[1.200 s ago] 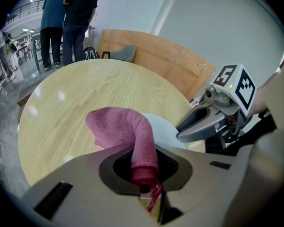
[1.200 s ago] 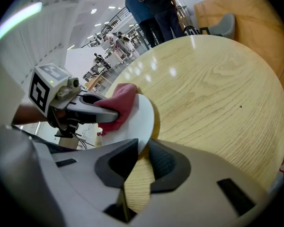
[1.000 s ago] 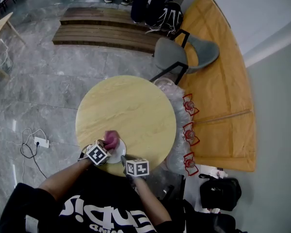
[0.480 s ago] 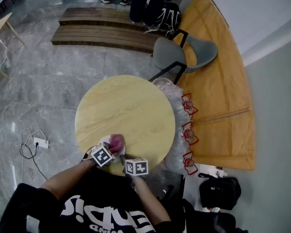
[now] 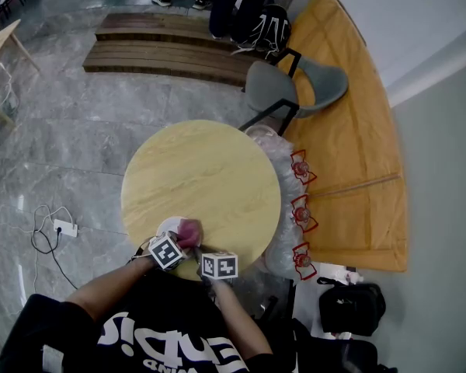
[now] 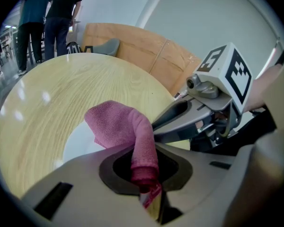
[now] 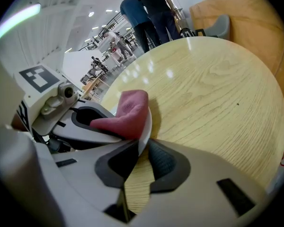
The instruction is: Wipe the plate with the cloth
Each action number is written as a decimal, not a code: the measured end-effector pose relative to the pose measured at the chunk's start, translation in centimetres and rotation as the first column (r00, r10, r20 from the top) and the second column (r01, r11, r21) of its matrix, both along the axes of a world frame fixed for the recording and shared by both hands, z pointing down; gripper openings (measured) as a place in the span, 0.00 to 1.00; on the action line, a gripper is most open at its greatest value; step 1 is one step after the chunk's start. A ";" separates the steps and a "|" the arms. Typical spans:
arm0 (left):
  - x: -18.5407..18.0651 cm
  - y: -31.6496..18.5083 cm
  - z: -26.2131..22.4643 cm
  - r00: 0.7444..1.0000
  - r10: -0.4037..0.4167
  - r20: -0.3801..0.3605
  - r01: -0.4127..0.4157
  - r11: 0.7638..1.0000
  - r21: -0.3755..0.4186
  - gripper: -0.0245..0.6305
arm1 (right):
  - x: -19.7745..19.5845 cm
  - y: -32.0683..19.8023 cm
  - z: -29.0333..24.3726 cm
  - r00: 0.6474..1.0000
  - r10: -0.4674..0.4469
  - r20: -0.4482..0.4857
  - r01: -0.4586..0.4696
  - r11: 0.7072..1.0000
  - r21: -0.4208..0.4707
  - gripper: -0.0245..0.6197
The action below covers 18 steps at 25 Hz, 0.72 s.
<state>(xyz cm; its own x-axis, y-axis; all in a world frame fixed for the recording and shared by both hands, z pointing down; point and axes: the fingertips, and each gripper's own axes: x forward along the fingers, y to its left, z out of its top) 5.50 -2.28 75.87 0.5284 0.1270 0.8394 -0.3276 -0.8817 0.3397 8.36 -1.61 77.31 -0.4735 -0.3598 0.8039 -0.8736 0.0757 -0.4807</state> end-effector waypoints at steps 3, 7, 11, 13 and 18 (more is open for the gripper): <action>0.5 0.6 -0.2 1.000 0.008 -0.017 -0.008 1.000 -0.009 0.12 | 0.2 0.1 0.1 1.000 -0.001 -0.008 0.001 1.000 0.006 0.15; 0.5 1.1 -0.5 0.999 0.023 -0.028 -0.023 1.000 -0.007 0.12 | 0.1 -0.1 0.1 1.000 -0.009 -0.026 0.009 1.000 0.010 0.15; 0.5 1.5 -0.6 0.999 0.028 -0.041 -0.028 1.000 -0.001 0.12 | 0.1 0.0 0.1 0.999 -0.012 -0.045 0.012 1.000 0.015 0.15; 0.4 1.7 -0.7 0.999 0.034 -0.042 -0.034 0.999 -0.001 0.12 | 0.1 0.0 0.2 0.999 -0.012 -0.049 0.012 1.000 0.016 0.15; -0.3 2.4 -0.8 0.998 0.063 -0.030 -0.064 0.998 -0.007 0.12 | 0.1 -0.1 0.0 0.998 -0.012 -0.057 0.013 1.000 0.019 0.15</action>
<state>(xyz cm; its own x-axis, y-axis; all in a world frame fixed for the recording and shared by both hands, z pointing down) 5.16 0.13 75.12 0.5438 0.1680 0.8222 -0.2608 -0.8974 0.3559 8.43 -1.69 77.35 -0.4314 -0.3699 0.8229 -0.8986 0.0954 -0.4282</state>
